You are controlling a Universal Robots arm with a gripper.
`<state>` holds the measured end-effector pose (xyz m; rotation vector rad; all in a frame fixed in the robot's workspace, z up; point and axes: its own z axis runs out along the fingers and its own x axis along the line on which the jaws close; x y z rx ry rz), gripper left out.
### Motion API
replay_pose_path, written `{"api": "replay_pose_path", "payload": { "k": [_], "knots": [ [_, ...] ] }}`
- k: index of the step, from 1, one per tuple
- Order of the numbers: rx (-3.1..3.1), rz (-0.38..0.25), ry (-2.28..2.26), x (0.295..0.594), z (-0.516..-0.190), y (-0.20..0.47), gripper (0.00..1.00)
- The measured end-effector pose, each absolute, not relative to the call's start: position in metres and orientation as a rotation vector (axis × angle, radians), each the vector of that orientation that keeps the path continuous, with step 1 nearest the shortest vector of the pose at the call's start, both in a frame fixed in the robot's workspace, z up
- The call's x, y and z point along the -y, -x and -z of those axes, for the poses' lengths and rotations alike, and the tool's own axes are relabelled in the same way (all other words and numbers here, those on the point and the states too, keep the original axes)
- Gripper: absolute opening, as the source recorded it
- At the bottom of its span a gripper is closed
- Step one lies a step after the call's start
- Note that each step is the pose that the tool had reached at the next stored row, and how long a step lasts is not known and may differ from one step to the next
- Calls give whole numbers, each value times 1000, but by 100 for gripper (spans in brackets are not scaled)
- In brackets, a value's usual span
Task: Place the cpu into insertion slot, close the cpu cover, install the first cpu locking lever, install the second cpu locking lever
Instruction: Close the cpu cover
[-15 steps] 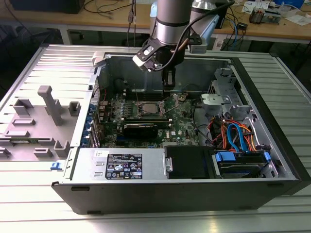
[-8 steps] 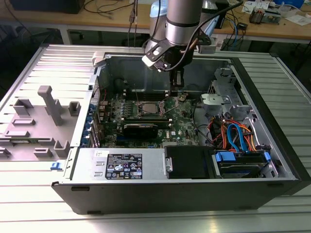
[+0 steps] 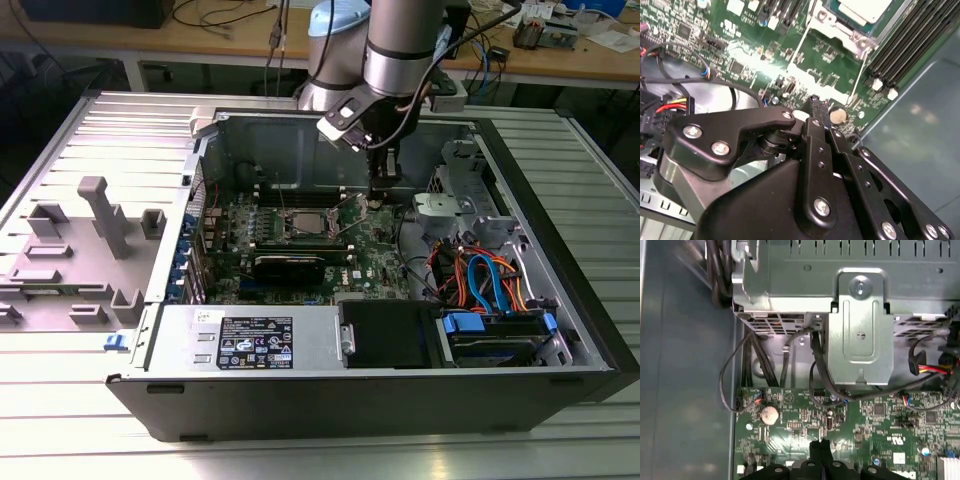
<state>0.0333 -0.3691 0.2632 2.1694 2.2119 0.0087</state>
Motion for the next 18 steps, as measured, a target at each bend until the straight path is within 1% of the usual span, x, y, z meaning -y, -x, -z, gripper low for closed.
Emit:
{"api": "replay_pose_path", "payload": {
  "k": [7, 18],
  "knots": [
    [-2193, -8, -2189, 369, -248, -40, 11],
    [-2192, -7, -2190, 369, -246, -40, 11]
  ]
}}
